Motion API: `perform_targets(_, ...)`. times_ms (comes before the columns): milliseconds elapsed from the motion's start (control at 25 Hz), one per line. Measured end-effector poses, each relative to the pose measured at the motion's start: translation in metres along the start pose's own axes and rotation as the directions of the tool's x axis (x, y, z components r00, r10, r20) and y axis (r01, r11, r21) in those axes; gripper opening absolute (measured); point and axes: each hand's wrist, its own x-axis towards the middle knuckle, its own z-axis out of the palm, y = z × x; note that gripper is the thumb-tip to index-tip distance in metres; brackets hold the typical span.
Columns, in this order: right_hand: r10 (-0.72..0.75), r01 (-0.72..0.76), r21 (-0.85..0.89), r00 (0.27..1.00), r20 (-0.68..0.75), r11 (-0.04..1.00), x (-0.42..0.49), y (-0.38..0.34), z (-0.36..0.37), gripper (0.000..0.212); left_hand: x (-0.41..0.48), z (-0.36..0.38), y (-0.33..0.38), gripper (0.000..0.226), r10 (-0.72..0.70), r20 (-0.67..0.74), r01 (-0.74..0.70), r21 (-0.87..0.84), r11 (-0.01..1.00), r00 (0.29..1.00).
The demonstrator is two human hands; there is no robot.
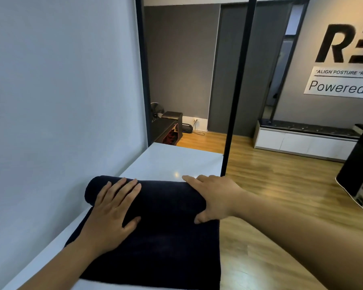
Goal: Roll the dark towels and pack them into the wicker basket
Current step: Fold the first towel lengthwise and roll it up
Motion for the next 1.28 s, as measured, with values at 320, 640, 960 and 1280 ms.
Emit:
perform_targets(320,0.101,-0.111,0.153,0.993,0.067,0.982,0.024,0.011,0.007,0.082,0.099,-0.02,-0.025,0.067,0.007,0.456,0.062,-0.136,0.989,0.89)
perform_targets(640,0.18,-0.249,0.103,0.879,0.441,0.963,0.064,-0.006,-0.031,0.087,0.097,0.012,-0.032,0.07,0.061,0.229,-0.052,-0.046,0.998,0.972)
perform_targets(960,0.064,-0.066,0.008,0.983,0.171,0.998,0.058,-0.031,-0.01,0.089,0.058,0.022,-0.022,0.077,0.029,0.004,-0.028,-0.047,0.998,1.0)
perform_targets(1280,0.027,-0.035,-0.184,0.998,-0.049,0.982,0.039,-0.047,0.011,0.09,0.036,0.018,-0.018,0.06,0.019,0.02,-0.017,-0.079,0.997,1.0)
